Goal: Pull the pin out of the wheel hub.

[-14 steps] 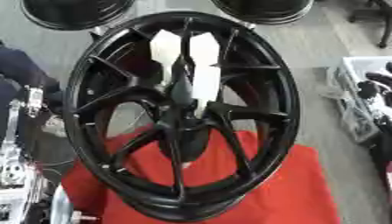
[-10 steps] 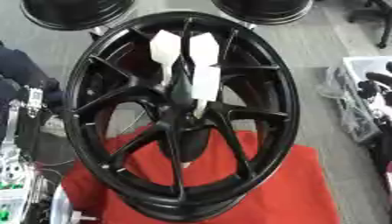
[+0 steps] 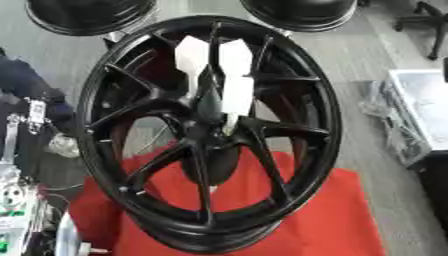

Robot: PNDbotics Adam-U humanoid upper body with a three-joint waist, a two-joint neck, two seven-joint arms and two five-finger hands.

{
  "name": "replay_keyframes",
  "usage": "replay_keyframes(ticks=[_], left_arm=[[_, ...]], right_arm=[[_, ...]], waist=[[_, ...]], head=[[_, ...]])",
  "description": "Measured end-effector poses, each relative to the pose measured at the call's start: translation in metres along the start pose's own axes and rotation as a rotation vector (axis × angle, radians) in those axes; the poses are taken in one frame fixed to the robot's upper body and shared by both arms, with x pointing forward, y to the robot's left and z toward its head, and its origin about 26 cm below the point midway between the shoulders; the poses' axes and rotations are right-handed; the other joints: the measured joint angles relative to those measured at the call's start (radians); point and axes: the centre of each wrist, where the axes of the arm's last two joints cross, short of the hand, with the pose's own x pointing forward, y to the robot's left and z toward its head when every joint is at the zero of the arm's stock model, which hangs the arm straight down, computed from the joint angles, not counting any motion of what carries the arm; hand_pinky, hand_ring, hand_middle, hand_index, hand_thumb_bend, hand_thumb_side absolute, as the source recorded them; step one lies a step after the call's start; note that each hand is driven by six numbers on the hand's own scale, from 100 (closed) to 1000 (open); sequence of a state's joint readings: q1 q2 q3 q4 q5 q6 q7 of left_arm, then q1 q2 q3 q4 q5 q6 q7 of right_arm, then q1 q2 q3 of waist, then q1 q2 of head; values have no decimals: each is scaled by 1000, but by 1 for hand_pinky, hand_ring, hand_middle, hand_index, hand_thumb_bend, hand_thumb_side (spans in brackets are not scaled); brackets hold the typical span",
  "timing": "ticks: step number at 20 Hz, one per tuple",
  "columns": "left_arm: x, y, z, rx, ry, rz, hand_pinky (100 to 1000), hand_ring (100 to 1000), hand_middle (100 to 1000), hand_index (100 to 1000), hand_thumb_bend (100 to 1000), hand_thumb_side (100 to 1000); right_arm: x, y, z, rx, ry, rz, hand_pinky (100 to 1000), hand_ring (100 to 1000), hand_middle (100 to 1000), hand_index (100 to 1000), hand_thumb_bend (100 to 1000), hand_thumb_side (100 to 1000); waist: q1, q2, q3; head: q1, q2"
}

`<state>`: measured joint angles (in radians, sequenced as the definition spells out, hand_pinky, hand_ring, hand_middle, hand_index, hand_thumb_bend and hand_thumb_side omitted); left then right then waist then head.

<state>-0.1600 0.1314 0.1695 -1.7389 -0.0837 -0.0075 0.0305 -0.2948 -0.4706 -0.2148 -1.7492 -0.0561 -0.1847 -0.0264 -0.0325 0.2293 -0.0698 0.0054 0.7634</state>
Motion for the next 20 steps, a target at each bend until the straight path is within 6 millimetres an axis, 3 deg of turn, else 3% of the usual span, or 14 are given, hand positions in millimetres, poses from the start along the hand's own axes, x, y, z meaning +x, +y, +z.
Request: replay_keyframes(ticks=[6,12,20], left_arm=[[-1,-1,1,-15,5,-1,680,798,673,718,295,819],[-2,-2,2,-36,10,-6,680,799,674,719,297,821],[-4,-4,3,-57,17,-13,681,799,672,719,297,822]], right_arm=[[46,-38,-68,138,-197,190,809,805,798,941,388,372],[75,-48,-118,356,-299,289,825,846,859,940,445,365],[67,-27,-159,652,-275,370,838,882,891,951,475,365]], waist=[[-1,-12,14],[-8,-19,31],[-14,-23,47]], head=[[-7,0],[-17,1],[-26,5]])
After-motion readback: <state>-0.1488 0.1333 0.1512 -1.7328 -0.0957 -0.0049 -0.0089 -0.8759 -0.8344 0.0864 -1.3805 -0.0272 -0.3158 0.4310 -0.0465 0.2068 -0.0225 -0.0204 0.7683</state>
